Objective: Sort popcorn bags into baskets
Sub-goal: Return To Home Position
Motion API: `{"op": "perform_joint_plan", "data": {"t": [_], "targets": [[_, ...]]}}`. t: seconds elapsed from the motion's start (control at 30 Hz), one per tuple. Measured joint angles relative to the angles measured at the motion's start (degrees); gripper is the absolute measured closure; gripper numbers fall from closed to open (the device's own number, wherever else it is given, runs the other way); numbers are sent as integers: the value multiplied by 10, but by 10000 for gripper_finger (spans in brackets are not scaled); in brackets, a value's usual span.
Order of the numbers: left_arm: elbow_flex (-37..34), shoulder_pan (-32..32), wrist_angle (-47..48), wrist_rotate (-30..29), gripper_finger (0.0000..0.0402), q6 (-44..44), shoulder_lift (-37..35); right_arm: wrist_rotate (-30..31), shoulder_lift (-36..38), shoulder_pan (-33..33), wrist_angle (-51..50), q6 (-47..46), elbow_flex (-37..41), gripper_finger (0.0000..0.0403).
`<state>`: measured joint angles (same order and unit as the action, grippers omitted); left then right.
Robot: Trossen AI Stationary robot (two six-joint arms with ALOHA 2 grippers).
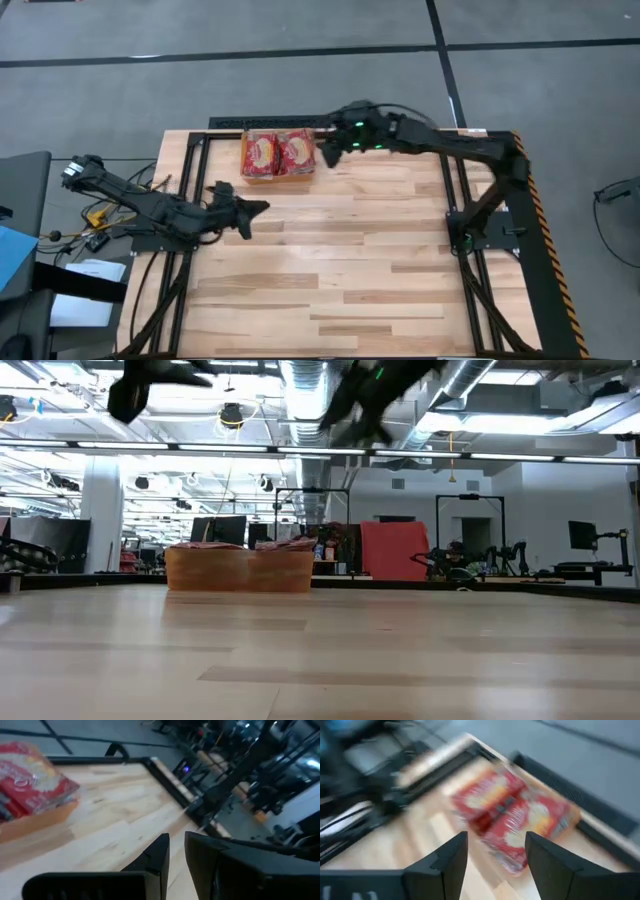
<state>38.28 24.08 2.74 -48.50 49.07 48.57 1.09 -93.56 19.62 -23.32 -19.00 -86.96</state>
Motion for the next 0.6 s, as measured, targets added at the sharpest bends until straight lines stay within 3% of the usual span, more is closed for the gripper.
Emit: {"op": "perform_joint_plan", "data": {"t": [0.1, 0.2, 0.33, 0.47, 0.6], "targets": [[0, 0, -13, 3, 354, -17, -29, -11, 70, -8, -69, 67, 0, 190], [1, 0, 5, 1, 354, -23, -48, -12, 142, -13, -121, 67, 0, 193], [0, -2, -3, 1, 354, -48, -86, -22, 233, -21, -134, 116, 0, 195], [0, -16, -8, 77, 354, -188, -155, -58, 314, -11, -142, 120, 27, 191], [0, -31, -2, 164, 354, -284, -237, -58, 418, 10, -70, 84, 137, 188]]}}
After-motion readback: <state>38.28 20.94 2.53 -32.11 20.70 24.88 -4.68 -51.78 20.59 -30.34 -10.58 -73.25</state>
